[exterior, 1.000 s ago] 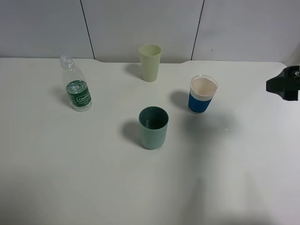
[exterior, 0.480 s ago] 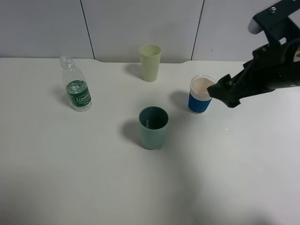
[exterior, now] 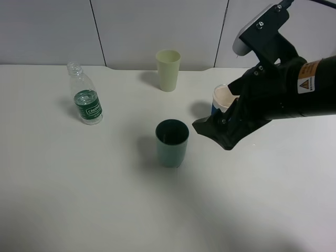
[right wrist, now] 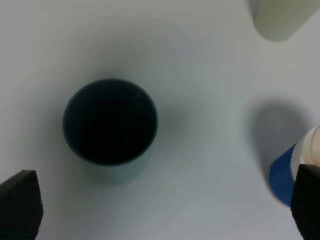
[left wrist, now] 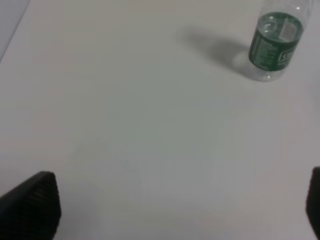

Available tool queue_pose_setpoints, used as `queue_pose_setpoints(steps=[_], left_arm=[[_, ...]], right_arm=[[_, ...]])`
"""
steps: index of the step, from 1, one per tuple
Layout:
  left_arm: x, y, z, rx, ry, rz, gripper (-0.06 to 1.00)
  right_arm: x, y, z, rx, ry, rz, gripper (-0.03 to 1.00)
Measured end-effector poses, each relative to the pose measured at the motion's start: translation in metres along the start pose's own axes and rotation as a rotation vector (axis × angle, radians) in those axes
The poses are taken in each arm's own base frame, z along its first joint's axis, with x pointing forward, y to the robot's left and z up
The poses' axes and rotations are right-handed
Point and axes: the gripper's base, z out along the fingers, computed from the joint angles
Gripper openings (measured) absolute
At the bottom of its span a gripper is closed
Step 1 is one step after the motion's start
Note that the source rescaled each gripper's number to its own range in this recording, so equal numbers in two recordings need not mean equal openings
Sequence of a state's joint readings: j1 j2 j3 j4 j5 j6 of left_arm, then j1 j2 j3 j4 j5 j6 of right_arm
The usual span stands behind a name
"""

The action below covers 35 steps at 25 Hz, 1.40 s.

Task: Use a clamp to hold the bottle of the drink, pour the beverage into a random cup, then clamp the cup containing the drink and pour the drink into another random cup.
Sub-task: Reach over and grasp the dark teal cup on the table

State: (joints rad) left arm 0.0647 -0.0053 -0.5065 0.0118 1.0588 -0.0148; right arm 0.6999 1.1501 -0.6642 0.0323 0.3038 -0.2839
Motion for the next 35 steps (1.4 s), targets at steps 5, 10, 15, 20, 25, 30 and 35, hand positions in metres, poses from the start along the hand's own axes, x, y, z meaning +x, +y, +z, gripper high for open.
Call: queue_pose_setpoints(steps=[5, 10, 15, 20, 25, 30, 35], left_arm=[[0.000, 0.000, 0.000, 0.000, 0.000, 0.000, 1.00], [0.000, 0.000, 0.000, 0.000, -0.001, 0.000, 1.00], [0.000, 0.000, 0.000, 0.000, -0.001, 0.000, 1.00], [0.000, 0.000, 0.000, 0.000, -0.001, 0.000, 1.00], [0.000, 0.000, 0.000, 0.000, -0.001, 0.000, 1.00], [0.000, 0.000, 0.000, 0.000, -0.001, 0.000, 1.00], [0.000, 0.000, 0.000, 0.000, -0.001, 0.000, 1.00]], right_arm=[[0.000, 0.003, 0.000, -0.010, 0.000, 0.030, 1.00], [0.027, 0.010, 0.007, -0.026, 0.077, 0.079, 1.00], [0.043, 0.014, 0.012, -0.026, 0.084, 0.079, 1.00], [0.072, 0.020, 0.018, -0.008, 0.028, 0.080, 1.00], [0.082, 0.023, 0.027, 0.002, 0.001, 0.080, 1.00], [0.089, 0.024, 0.051, 0.006, 0.006, 0.079, 1.00], [0.100, 0.027, 0.076, -0.007, 0.029, 0.048, 1.00]])
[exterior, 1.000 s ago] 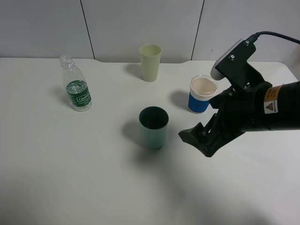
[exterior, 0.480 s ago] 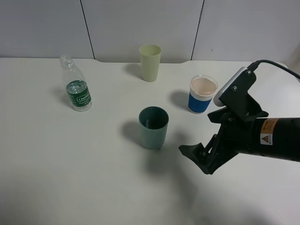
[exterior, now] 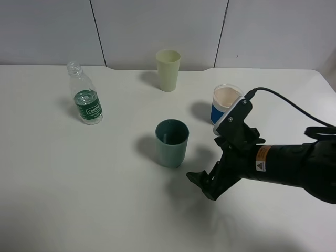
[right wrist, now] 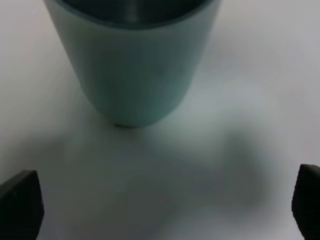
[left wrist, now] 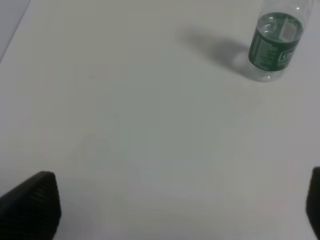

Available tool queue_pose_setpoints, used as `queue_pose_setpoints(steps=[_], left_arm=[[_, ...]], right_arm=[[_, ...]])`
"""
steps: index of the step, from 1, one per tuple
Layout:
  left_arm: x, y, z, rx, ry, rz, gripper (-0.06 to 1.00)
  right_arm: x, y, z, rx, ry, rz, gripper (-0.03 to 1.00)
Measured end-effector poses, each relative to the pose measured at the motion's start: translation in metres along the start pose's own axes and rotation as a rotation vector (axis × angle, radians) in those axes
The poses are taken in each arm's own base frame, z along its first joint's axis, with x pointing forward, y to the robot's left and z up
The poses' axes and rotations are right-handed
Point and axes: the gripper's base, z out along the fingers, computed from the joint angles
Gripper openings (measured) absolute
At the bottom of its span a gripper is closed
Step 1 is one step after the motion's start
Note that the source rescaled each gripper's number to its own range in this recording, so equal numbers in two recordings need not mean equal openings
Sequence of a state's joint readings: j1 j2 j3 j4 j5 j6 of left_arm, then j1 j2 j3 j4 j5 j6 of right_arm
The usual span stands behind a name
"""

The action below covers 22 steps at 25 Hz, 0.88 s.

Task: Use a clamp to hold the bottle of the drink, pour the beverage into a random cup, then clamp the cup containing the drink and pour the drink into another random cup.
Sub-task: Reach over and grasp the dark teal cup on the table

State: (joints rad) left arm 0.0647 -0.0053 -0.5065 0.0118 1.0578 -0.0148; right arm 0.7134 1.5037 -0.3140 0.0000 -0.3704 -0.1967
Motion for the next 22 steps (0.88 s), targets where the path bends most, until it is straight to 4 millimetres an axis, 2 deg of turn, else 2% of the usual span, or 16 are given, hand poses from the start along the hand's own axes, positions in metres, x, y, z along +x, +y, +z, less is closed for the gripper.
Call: queue_pose_setpoints(steps=[2, 5, 12, 22], left_arm=[[0.000, 0.000, 0.000, 0.000, 0.000, 0.000, 1.00], [0.000, 0.000, 0.000, 0.000, 0.000, 0.000, 1.00], [0.000, 0.000, 0.000, 0.000, 0.000, 0.001, 1.00], [0.000, 0.000, 0.000, 0.000, 0.000, 0.001, 1.00]], right_arm=[[0.002, 0.000, 0.004, -0.001, 0.004, 0.000, 1.00], [0.007, 0.003, 0.023, -0.008, -0.043, -0.027, 1.00], [0.015, 0.006, 0.037, -0.016, -0.064, -0.037, 1.00], [0.019, 0.009, 0.055, 0.000, -0.256, -0.052, 1.00]])
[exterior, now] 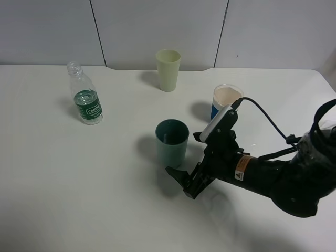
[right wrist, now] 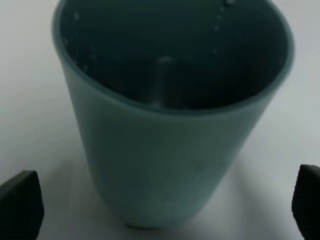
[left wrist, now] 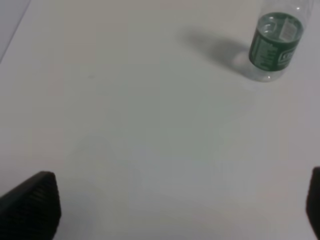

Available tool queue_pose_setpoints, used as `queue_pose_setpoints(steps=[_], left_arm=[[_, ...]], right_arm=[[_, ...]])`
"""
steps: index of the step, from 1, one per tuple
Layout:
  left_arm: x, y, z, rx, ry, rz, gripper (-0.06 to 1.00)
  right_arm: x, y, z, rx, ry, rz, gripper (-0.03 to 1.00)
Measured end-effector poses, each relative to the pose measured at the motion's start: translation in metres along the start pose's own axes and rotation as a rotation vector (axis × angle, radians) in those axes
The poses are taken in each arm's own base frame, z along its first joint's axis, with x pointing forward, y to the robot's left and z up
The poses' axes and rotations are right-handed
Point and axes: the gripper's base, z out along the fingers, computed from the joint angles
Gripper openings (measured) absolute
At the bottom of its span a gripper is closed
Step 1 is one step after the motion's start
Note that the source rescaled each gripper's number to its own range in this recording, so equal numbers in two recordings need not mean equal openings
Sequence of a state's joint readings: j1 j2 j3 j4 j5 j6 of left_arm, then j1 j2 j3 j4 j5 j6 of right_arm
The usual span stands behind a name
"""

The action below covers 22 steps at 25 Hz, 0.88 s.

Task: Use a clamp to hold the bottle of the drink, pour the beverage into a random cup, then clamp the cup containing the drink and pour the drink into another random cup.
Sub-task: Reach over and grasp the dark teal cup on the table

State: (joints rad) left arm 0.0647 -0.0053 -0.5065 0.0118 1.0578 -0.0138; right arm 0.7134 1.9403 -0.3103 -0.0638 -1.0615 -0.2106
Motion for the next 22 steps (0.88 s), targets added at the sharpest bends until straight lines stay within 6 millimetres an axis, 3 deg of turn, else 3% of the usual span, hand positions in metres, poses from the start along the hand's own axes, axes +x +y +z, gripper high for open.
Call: queue_pose_setpoints(steps=[12, 22], left_arm=[[0.000, 0.000, 0.000, 0.000, 0.000, 0.000, 1.00], [0.000, 0.000, 0.000, 0.000, 0.000, 0.000, 1.00]], right_arm=[[0.013, 0.003, 0.013, 0.001, -0.039, -0.063, 1.00], [-0.001, 0.001, 0.036, -0.005, -0.112, -0.079, 1.00]])
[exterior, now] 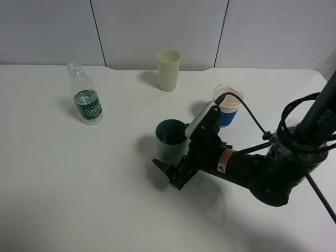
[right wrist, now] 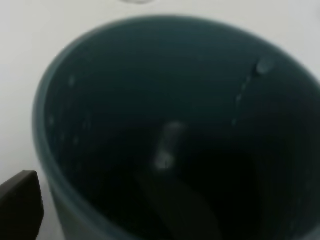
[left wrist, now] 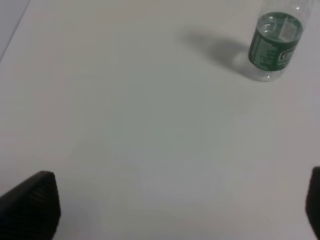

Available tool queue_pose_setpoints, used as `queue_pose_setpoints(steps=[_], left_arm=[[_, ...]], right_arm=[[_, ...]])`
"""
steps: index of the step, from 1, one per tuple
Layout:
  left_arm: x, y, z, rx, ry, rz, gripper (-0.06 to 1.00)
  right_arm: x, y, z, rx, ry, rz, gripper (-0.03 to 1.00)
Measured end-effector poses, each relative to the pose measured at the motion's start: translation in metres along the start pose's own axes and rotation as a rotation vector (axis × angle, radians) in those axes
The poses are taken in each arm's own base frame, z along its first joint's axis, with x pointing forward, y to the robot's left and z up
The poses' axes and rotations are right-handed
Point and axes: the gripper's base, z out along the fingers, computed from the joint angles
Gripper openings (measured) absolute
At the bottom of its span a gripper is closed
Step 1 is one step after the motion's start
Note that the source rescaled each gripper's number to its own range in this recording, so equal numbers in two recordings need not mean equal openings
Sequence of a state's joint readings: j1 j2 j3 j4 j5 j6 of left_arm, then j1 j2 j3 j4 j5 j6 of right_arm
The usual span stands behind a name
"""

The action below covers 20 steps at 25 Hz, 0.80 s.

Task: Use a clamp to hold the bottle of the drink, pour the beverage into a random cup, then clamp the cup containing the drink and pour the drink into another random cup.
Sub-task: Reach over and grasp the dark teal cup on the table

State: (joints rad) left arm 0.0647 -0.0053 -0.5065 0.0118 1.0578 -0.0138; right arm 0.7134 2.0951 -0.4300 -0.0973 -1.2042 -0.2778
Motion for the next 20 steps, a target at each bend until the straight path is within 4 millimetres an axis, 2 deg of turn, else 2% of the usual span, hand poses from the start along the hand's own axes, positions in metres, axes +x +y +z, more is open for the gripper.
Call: queue_pose_setpoints(steps=[13, 15, 16, 17, 18, 19, 20], left_arm=[[0.0000, 0.0000, 0.0000, 0.000, 0.000, 0.000, 1.00], [0.0000, 0.0000, 0.0000, 0.000, 0.000, 0.000, 1.00], [0.0000, 0.0000, 0.0000, 0.000, 0.000, 0.000, 1.00], [0.0000, 0.0000, 0.0000, 0.000, 0.000, 0.000, 1.00], [0.0000, 0.0000, 0.0000, 0.000, 0.000, 0.000, 1.00], [0.0000, 0.0000, 0.0000, 0.000, 0.000, 0.000, 1.00], [0.0000, 0.0000, 0.0000, 0.000, 0.000, 0.000, 1.00]], right_arm=[[-0.0016, -0.0005, 0.0019, 0.001, -0.008, -0.017, 1.00], [-0.0016, -0.0005, 0.0019, 0.001, -0.008, -0.035, 0.81], [-0.0016, -0.0004, 0.0019, 0.000, -0.009, -0.037, 0.51], [-0.0016, -0.0004, 0.0019, 0.000, -0.009, -0.037, 0.26], [-0.0017, -0.0002, 0.0019, -0.003, -0.009, -0.038, 0.12], [-0.0017, 0.0001, 0.0019, -0.006, -0.009, -0.038, 0.00], [-0.0017, 0.0001, 0.0019, -0.006, -0.009, -0.037, 0.01]])
